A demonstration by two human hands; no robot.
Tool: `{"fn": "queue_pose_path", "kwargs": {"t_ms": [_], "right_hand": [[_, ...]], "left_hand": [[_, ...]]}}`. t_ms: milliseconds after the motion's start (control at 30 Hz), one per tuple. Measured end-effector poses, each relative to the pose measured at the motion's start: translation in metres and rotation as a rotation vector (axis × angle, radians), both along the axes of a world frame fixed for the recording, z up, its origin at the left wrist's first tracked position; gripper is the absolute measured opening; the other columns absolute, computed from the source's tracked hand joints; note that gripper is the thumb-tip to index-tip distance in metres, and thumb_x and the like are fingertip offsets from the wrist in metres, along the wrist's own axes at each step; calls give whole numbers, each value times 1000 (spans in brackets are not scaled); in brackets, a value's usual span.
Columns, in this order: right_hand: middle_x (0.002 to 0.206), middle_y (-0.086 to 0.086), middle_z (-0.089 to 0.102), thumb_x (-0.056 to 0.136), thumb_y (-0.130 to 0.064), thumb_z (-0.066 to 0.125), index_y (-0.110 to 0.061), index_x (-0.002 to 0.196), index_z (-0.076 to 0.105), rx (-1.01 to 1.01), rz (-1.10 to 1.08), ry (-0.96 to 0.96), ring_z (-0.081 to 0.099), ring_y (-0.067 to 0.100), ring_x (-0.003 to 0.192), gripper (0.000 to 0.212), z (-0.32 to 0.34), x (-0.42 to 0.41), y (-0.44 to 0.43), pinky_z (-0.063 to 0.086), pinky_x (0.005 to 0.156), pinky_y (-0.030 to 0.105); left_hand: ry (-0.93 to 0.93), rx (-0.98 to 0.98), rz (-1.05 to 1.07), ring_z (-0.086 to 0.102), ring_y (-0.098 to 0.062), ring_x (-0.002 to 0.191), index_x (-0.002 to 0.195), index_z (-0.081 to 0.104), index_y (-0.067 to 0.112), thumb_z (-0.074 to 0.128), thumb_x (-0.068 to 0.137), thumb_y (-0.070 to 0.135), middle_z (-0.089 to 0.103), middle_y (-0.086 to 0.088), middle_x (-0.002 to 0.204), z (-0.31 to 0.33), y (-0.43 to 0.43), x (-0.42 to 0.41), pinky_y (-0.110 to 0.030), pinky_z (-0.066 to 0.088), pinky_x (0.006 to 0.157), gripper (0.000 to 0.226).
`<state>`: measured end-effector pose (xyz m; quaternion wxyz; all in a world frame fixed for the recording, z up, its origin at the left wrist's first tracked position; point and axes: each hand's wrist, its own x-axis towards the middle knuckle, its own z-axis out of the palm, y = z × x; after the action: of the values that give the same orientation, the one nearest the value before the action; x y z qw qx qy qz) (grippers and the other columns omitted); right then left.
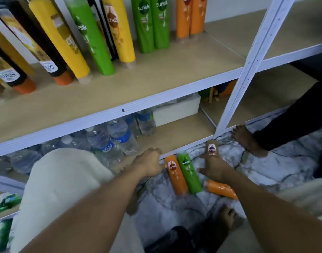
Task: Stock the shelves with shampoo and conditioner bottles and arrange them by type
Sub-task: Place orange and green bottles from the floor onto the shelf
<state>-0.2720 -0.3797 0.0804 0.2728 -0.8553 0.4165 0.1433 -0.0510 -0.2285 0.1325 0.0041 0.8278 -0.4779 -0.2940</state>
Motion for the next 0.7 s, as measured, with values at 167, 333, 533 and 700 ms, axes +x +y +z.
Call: {"fn": "queue_pose_path", "kwargs": {"t_ms": [167, 333, 533, 700], "right_hand": [[136, 19, 60, 93, -38, 69, -10, 149, 42, 141, -100, 23, 56, 32, 126, 69, -59, 3, -7, 38, 109, 33], [137, 19, 60, 92, -28, 70, -12, 149, 44, 230, -199, 9, 57, 34, 126, 64, -101, 11, -15, 43, 101, 31], [131, 19, 63, 91, -29, 70, -9, 142, 46, 263, -235, 41, 61, 37, 119, 60, -142, 28, -15, 48, 93, 36], [130, 20, 56, 86, -31, 75, -10, 137, 47, 275, -251, 84, 59, 38, 117, 62, -167, 39, -17, 46, 92, 36]], "left_hand": [[127, -25, 222, 59, -28, 120, 135, 54, 17, 67, 93, 34, 60, -9, 136, -71, -12, -16, -29, 48, 92, 47], [252, -1, 449, 62, -30, 114, 119, 65, 14, 68, 93, 32, 68, -8, 122, -142, -12, -24, -27, 44, 82, 33], [424, 68, 564, 69, -22, 100, 101, 75, 27, 64, 79, 51, 75, 2, 107, -232, -11, -19, -40, 57, 89, 35], [591, 47, 761, 69, -30, 79, 92, 73, 8, 71, 85, 43, 72, -12, 86, -216, -26, -30, -41, 60, 69, 37]]}}
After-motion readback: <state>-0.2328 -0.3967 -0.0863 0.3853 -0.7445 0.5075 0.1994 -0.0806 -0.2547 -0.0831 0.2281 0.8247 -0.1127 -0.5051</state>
